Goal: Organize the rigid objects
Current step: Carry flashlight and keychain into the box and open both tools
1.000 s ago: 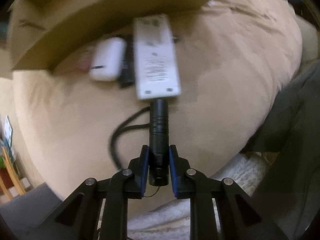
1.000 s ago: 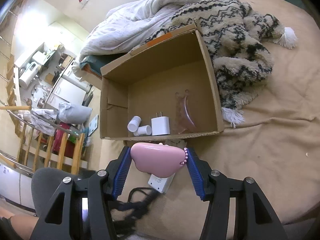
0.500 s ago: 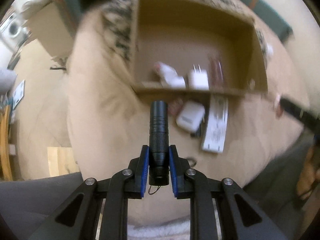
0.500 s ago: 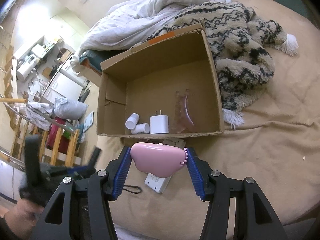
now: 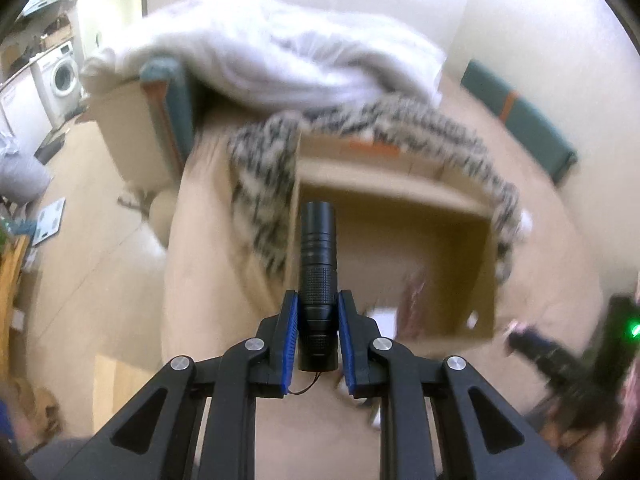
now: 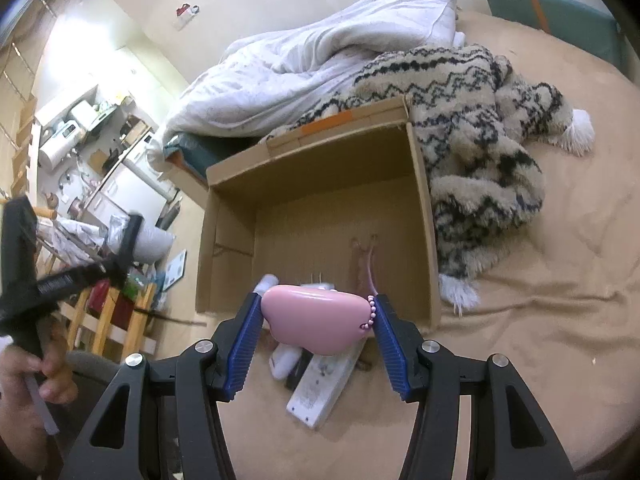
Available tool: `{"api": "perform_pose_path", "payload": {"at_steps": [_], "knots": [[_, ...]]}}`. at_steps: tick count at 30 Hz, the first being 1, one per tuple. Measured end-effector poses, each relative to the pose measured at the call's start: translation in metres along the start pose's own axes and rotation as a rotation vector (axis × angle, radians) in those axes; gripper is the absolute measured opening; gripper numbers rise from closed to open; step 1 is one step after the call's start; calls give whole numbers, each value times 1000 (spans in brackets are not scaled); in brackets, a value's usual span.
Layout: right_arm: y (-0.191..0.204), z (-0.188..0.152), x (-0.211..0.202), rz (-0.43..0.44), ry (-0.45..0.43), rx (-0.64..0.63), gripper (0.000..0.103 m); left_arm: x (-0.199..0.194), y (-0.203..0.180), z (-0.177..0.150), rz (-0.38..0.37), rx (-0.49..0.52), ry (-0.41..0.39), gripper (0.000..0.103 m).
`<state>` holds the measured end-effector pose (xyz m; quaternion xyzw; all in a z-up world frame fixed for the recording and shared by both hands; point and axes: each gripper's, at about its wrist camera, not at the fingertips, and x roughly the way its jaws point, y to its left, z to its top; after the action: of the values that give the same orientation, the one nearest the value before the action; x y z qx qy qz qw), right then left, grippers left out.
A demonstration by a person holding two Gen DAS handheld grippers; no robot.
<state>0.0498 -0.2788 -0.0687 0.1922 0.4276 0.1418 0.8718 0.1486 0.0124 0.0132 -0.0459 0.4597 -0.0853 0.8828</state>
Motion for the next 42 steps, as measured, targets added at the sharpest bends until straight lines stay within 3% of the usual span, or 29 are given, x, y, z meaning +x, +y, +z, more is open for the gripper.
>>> {"api": "perform_pose_path", "payload": {"at_steps": [6, 13, 16, 23, 26, 28, 33, 42], "knots": [[3, 23, 9, -10, -37, -39, 59, -15, -9, 45, -43, -41, -125, 17], [8, 38, 33, -24, -27, -62, 59, -1, -17, 74, -73, -100, -148, 17], [10, 46, 37, -27, -40, -81, 59, 15, -21, 73, -38, -67, -167, 17], [8, 53, 66, -78, 25, -88, 59, 98, -23, 30, 52, 13, -14, 17], [6, 51, 85, -129, 83, -89, 59, 135, -24, 12, 11, -27, 131, 17], [0, 48, 96, -163, 131, -69, 59, 150, -28, 3, 28, 9, 174, 17], [-14, 42, 105, -193, 188, -22, 59, 161, -41, -9, 83, 94, 185, 18], [-8, 39, 111, -202, 211, -54, 59, 163, -48, -7, 95, 125, 180, 18]]}}
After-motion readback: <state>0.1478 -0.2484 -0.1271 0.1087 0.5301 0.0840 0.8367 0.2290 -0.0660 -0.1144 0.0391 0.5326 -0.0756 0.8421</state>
